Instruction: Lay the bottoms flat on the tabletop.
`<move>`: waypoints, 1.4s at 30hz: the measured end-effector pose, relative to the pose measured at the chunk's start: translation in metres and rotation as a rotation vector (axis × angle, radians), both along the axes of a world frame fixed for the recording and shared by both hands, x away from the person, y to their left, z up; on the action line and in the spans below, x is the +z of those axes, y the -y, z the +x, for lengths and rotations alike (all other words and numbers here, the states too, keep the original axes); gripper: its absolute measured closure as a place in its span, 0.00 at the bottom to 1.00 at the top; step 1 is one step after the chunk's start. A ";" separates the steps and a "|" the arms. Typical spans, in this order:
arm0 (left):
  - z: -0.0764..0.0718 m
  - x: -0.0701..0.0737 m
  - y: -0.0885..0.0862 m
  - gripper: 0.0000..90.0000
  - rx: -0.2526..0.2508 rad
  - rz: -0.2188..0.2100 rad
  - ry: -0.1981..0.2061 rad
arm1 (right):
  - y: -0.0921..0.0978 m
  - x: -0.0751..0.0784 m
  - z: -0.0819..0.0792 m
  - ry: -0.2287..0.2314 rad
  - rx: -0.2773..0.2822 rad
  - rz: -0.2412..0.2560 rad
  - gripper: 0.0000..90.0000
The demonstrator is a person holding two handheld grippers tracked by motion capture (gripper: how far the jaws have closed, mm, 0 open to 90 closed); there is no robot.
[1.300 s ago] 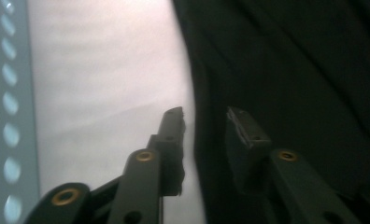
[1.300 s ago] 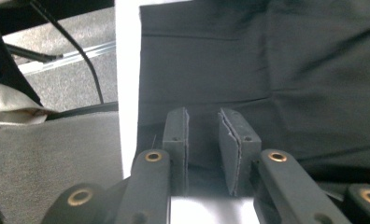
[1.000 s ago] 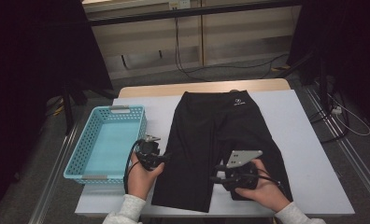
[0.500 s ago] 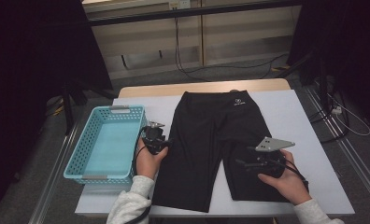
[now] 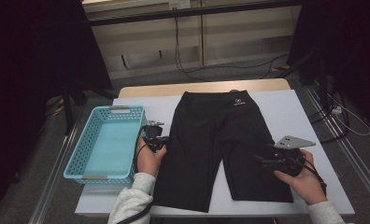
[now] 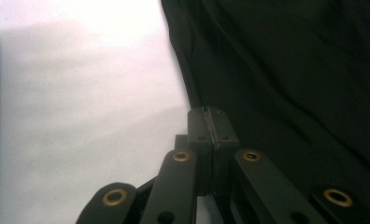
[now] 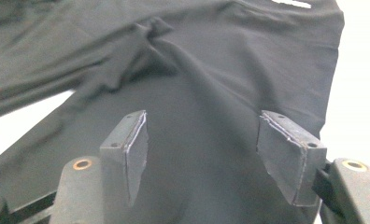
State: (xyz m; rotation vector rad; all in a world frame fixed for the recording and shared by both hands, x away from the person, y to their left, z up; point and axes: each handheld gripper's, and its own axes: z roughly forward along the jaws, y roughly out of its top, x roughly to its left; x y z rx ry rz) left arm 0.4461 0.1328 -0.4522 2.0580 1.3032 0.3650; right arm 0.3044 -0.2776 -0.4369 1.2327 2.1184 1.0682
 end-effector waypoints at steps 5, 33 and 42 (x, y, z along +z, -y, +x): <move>0.000 0.001 -0.004 1.00 0.028 0.017 0.010 | 0.010 -0.004 -0.004 -0.019 -0.028 -0.045 0.38; -0.015 0.016 -0.002 0.35 -0.061 -0.068 0.025 | 0.050 -0.017 -0.018 -0.208 -0.096 0.014 1.00; -0.017 0.016 -0.001 0.31 -0.070 -0.072 0.023 | 0.057 -0.016 -0.028 -0.187 -0.103 -0.025 0.73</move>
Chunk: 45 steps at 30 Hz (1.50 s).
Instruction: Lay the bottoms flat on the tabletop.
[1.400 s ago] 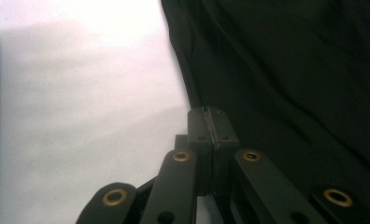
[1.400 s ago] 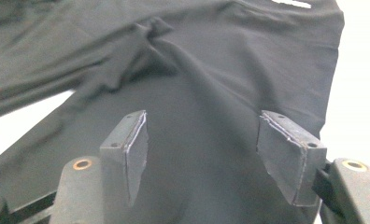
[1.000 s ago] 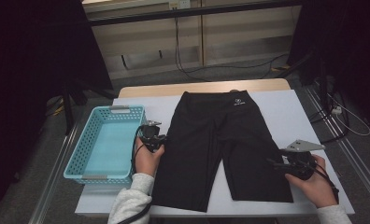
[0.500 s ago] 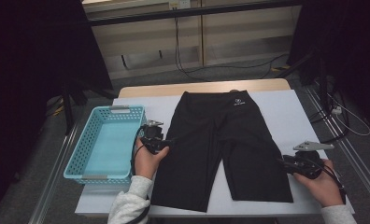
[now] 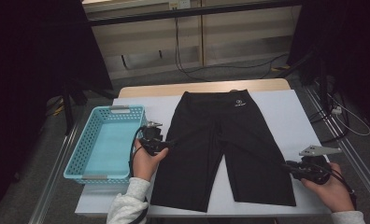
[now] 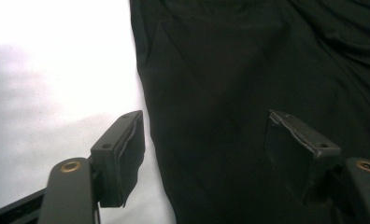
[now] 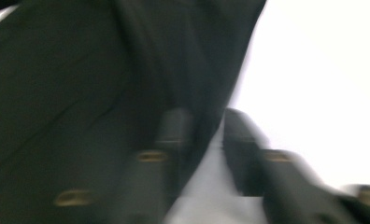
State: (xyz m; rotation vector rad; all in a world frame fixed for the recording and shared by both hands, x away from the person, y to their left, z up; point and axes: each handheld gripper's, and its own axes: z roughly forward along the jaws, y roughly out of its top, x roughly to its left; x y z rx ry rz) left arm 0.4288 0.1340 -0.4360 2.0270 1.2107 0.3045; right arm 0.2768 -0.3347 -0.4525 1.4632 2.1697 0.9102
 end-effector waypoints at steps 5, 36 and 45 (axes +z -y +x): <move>-0.001 0.000 0.003 0.29 -0.017 0.010 -0.001 | -0.014 0.008 0.002 0.059 0.029 0.015 0.56; -0.007 0.001 -0.004 0.24 -0.033 0.057 0.021 | -0.150 -0.005 0.018 0.013 0.397 0.052 0.96; -0.007 0.001 -0.003 0.24 -0.042 0.056 0.017 | -0.147 -0.001 0.003 -0.020 0.459 0.030 0.98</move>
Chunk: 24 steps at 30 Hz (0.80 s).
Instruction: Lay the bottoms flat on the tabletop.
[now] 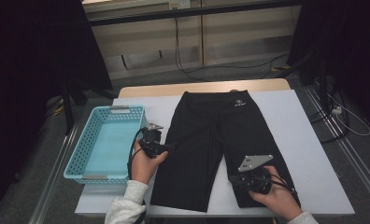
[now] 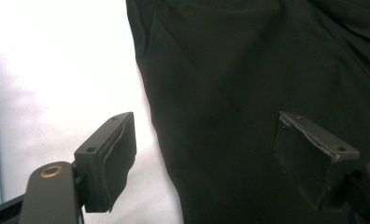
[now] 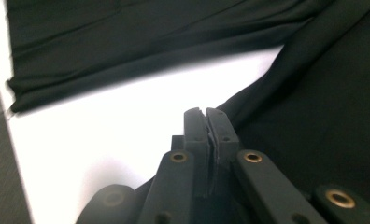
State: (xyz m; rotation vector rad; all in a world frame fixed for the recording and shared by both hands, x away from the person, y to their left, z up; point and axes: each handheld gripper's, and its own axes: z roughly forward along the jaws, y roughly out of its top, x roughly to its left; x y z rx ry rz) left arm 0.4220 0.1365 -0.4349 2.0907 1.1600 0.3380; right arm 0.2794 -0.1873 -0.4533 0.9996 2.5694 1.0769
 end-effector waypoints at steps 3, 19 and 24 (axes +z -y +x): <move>0.000 0.000 0.001 0.24 0.003 -0.006 0.001 | 0.001 0.001 -0.005 0.003 0.017 0.001 0.98; 0.000 0.002 -0.001 0.23 -0.003 -0.008 -0.007 | 0.041 0.019 0.017 0.090 -0.139 0.030 0.59; 0.000 0.002 0.000 0.23 -0.009 -0.004 -0.003 | 0.091 0.020 0.043 0.142 -0.365 -0.002 0.55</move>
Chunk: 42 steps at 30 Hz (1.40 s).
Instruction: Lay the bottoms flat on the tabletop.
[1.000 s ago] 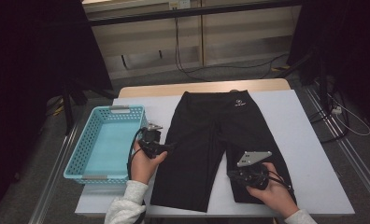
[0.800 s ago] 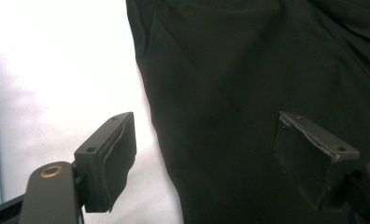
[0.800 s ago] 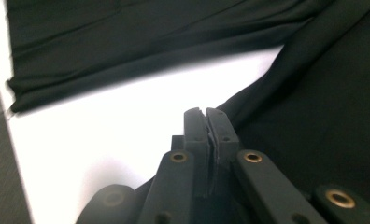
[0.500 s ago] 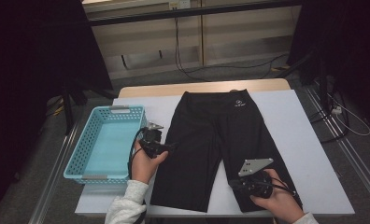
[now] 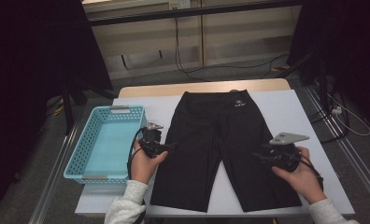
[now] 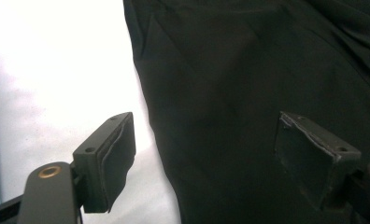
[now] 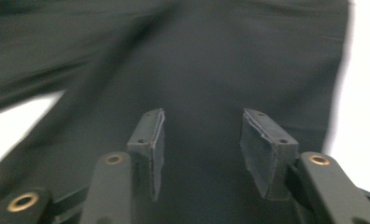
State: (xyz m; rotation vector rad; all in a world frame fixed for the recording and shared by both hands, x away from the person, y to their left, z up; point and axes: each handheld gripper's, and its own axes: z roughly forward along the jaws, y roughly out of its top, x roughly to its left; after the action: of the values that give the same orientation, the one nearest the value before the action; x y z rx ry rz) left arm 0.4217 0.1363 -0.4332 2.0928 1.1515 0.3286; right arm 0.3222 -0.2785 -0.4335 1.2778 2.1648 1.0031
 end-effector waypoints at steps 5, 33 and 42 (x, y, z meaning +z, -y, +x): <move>0.001 0.000 0.000 0.23 -0.002 0.014 0.006 | 0.035 -0.008 0.022 -0.018 -0.161 -0.004 0.60; 0.002 -0.003 -0.004 0.20 0.014 0.018 -0.013 | 0.077 -0.028 0.038 -0.095 -0.246 0.122 0.99; 0.001 -0.005 -0.004 0.19 0.018 0.022 -0.016 | 0.063 -0.027 0.067 -0.061 -0.251 0.143 0.65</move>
State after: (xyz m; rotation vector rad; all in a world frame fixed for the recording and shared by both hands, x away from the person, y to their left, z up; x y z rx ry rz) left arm 0.4231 0.1398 -0.4386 2.1091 1.1812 0.3349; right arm 0.3897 -0.3417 -0.4609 1.6197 1.9421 1.0396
